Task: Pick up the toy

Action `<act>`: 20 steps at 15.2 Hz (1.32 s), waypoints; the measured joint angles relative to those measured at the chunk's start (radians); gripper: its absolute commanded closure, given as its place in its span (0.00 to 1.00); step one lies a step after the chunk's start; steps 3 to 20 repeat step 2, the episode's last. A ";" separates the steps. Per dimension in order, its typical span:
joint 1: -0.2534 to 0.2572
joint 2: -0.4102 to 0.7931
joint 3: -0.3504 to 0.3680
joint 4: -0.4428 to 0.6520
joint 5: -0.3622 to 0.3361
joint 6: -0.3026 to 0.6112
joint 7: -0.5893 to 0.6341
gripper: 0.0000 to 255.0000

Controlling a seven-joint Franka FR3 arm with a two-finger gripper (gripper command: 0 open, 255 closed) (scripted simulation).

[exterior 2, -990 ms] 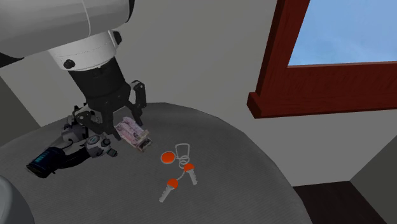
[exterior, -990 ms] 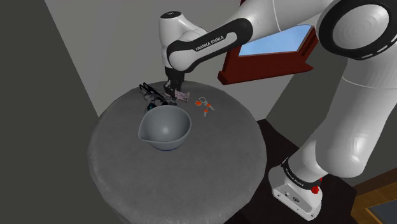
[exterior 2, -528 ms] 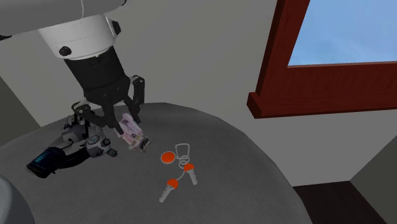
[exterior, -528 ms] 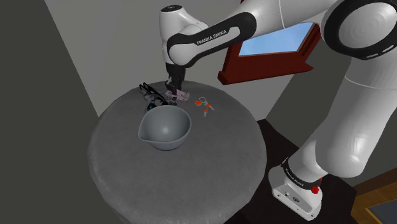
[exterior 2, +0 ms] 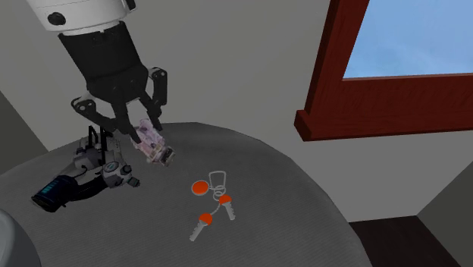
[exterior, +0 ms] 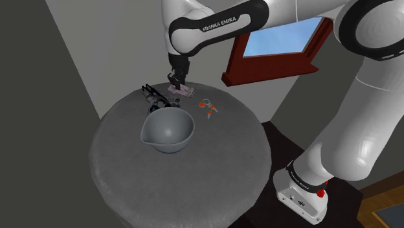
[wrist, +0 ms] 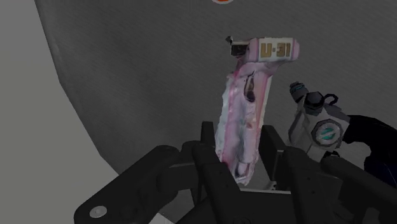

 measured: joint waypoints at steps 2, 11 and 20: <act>-0.001 -0.009 0.001 0.010 0.003 -0.018 -0.004 1.00; -0.001 -0.009 0.001 0.010 0.003 -0.018 -0.004 1.00; -0.001 -0.009 0.001 0.010 0.003 -0.018 -0.004 1.00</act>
